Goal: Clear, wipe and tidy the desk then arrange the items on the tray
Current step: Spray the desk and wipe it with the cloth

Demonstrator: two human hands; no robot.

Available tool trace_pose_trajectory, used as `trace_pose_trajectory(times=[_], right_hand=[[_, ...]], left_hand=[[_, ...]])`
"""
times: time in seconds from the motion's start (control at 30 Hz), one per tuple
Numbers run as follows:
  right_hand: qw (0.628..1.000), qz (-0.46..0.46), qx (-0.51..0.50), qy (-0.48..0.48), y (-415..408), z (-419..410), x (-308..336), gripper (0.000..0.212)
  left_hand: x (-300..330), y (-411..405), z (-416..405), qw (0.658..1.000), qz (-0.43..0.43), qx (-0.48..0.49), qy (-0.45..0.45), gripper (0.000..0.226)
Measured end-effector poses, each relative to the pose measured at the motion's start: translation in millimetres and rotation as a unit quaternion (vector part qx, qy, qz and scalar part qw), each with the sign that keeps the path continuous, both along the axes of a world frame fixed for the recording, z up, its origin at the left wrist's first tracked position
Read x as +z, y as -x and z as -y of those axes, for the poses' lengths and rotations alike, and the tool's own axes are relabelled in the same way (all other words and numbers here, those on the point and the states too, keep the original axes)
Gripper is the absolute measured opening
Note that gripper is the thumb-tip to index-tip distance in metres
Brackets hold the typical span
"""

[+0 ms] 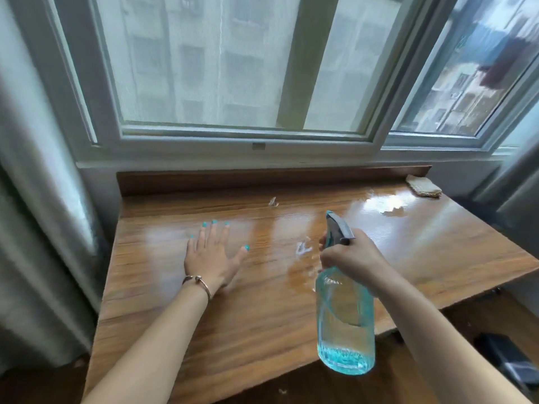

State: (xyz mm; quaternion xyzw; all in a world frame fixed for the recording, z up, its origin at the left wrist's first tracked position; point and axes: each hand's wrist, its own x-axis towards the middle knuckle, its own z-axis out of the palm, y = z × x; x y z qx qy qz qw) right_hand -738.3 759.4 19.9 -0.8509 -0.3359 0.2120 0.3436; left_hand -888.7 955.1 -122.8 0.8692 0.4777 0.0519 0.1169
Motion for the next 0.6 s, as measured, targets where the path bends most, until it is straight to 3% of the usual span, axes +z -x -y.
trace_pose_trajectory(times=[0.17, 0.3, 0.37, 0.6], right_hand=[[0.999, 0.008, -0.026, 0.028, 16.6, -78.7, -9.3, 0.023], [0.997, 0.016, -0.033, 0.063, 20.6, -118.0, -15.3, 0.018], [0.995, 0.019, -0.049, 0.081, 21.5, -130.8, -18.6, 0.022], [0.991, -0.023, -0.085, 0.099, 28.1, -147.9, -24.2, 0.004]], left_hand=[[-14.5, 4.5, -66.9, 0.998, -0.017, -0.028, 0.050, 0.075], [-34.5, 6.7, -75.5, 0.999, -0.007, -0.030, -0.029, 0.073], [-37.8, 5.1, -77.7, 0.999, 0.010, -0.031, -0.036, 0.074], [-45.9, 3.5, -79.8, 0.999, 0.016, -0.029, -0.034, 0.077]])
